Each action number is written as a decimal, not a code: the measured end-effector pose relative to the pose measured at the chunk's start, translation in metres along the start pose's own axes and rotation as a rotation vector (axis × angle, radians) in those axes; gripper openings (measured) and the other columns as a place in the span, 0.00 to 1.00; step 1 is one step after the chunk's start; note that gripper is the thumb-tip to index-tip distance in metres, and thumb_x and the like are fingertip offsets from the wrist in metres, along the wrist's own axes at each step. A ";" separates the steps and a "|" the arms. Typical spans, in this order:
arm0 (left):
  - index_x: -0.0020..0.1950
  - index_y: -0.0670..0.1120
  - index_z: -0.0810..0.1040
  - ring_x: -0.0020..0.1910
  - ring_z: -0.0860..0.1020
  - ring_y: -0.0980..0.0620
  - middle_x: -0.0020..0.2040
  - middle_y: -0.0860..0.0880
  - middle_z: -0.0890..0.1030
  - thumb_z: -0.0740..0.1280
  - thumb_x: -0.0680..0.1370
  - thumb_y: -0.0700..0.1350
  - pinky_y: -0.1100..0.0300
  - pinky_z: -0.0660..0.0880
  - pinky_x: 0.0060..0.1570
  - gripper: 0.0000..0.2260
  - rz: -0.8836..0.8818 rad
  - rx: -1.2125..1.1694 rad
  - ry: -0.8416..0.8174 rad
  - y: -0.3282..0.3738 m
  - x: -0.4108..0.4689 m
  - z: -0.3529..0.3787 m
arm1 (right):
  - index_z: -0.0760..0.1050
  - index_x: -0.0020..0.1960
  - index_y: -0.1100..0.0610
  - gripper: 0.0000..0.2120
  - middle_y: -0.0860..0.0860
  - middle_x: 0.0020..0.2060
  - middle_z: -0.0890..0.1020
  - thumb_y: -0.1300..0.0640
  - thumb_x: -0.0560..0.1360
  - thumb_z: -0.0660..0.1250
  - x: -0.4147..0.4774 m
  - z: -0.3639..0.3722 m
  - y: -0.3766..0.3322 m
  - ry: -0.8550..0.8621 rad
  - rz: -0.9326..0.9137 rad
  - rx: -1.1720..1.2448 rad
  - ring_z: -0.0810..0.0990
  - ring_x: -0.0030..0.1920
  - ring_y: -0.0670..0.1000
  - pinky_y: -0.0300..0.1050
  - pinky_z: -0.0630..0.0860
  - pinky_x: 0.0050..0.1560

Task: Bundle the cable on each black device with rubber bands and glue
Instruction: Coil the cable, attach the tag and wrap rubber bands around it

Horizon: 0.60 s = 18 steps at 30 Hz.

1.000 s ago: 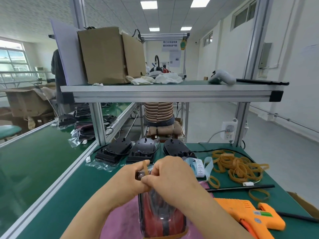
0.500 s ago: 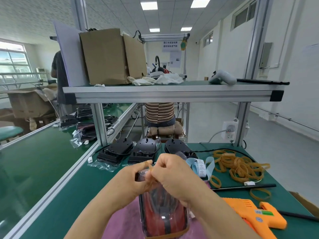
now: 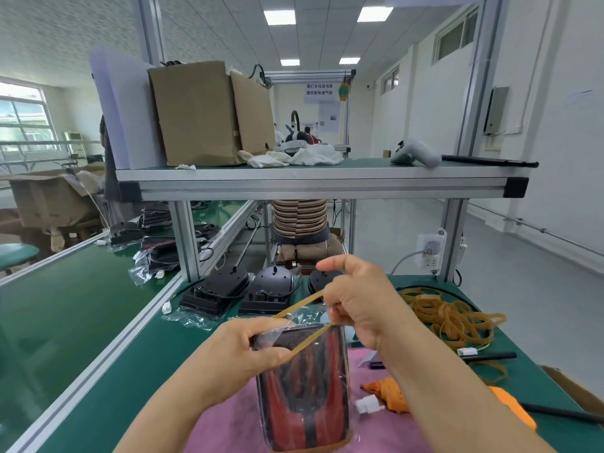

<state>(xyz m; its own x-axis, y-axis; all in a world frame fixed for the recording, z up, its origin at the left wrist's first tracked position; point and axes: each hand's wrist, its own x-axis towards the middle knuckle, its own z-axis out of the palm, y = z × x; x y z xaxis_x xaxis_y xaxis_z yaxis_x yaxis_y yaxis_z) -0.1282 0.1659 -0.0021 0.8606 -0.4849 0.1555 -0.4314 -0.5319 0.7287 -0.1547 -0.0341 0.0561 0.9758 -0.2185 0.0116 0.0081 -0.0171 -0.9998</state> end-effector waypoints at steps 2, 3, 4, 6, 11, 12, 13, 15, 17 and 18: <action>0.61 0.67 0.78 0.33 0.74 0.70 0.33 0.70 0.75 0.72 0.76 0.53 0.74 0.66 0.33 0.15 0.010 0.001 0.007 0.000 -0.002 0.001 | 0.79 0.46 0.55 0.17 0.52 0.36 0.74 0.75 0.70 0.63 0.004 -0.006 0.005 0.073 0.003 -0.058 0.72 0.28 0.48 0.38 0.73 0.26; 0.60 0.67 0.78 0.32 0.74 0.70 0.32 0.70 0.75 0.72 0.76 0.51 0.75 0.67 0.32 0.15 0.018 -0.007 0.006 0.001 -0.003 0.002 | 0.79 0.46 0.55 0.15 0.52 0.34 0.75 0.74 0.72 0.64 0.006 -0.010 0.008 0.094 0.014 -0.057 0.73 0.26 0.47 0.38 0.75 0.27; 0.59 0.67 0.78 0.33 0.74 0.70 0.32 0.70 0.76 0.72 0.76 0.51 0.77 0.67 0.33 0.15 0.024 -0.013 0.006 0.002 -0.004 0.002 | 0.79 0.47 0.56 0.14 0.52 0.30 0.75 0.73 0.72 0.64 0.008 -0.014 0.010 0.101 0.030 -0.041 0.71 0.22 0.45 0.39 0.76 0.28; 0.58 0.71 0.78 0.37 0.77 0.69 0.38 0.70 0.79 0.72 0.76 0.52 0.78 0.69 0.37 0.16 0.036 -0.010 -0.003 0.005 -0.004 0.002 | 0.79 0.49 0.57 0.12 0.50 0.23 0.72 0.72 0.73 0.65 0.012 -0.022 0.017 0.087 0.085 0.029 0.69 0.19 0.44 0.42 0.77 0.30; 0.59 0.71 0.77 0.53 0.81 0.61 0.54 0.63 0.83 0.72 0.74 0.54 0.60 0.76 0.57 0.17 0.025 -0.022 -0.047 0.011 -0.002 0.007 | 0.80 0.50 0.62 0.11 0.49 0.19 0.65 0.71 0.76 0.61 0.011 -0.041 0.036 0.062 0.226 0.252 0.66 0.18 0.44 0.37 0.74 0.25; 0.59 0.72 0.77 0.53 0.81 0.60 0.54 0.61 0.83 0.72 0.74 0.54 0.58 0.77 0.58 0.17 0.031 -0.018 -0.050 0.013 -0.001 0.008 | 0.80 0.49 0.62 0.11 0.49 0.19 0.65 0.71 0.76 0.61 0.009 -0.045 0.039 0.066 0.238 0.270 0.66 0.18 0.44 0.36 0.73 0.24; 0.58 0.72 0.77 0.52 0.81 0.58 0.54 0.59 0.83 0.72 0.74 0.54 0.57 0.77 0.58 0.17 0.039 -0.013 -0.053 0.015 0.001 0.010 | 0.80 0.49 0.62 0.11 0.49 0.20 0.65 0.71 0.76 0.61 0.006 -0.049 0.042 0.066 0.247 0.277 0.66 0.18 0.43 0.36 0.73 0.24; 0.57 0.73 0.77 0.50 0.81 0.56 0.53 0.55 0.83 0.73 0.73 0.54 0.55 0.77 0.57 0.17 0.049 -0.011 -0.055 0.020 0.004 0.012 | 0.80 0.49 0.62 0.11 0.49 0.19 0.64 0.70 0.77 0.60 -0.001 -0.057 0.045 0.065 0.255 0.276 0.66 0.18 0.43 0.36 0.73 0.23; 0.57 0.72 0.78 0.46 0.80 0.55 0.51 0.52 0.83 0.73 0.72 0.54 0.54 0.76 0.56 0.17 0.047 -0.014 -0.060 0.024 0.007 0.015 | 0.80 0.49 0.63 0.11 0.48 0.19 0.64 0.70 0.77 0.59 -0.008 -0.064 0.045 0.067 0.244 0.264 0.66 0.18 0.44 0.36 0.72 0.23; 0.56 0.72 0.78 0.45 0.80 0.53 0.51 0.52 0.83 0.74 0.72 0.53 0.54 0.76 0.55 0.17 0.043 -0.014 -0.065 0.026 0.008 0.015 | 0.80 0.49 0.63 0.11 0.48 0.19 0.64 0.70 0.77 0.59 -0.011 -0.068 0.044 0.068 0.227 0.251 0.66 0.18 0.44 0.37 0.72 0.24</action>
<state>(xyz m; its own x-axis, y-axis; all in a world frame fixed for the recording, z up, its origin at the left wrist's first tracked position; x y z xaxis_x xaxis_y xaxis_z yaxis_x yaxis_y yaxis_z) -0.1369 0.1373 0.0080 0.8217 -0.5516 0.1436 -0.4635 -0.5001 0.7314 -0.1802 -0.0983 0.0128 0.9421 -0.2537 -0.2192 -0.1460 0.2782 -0.9494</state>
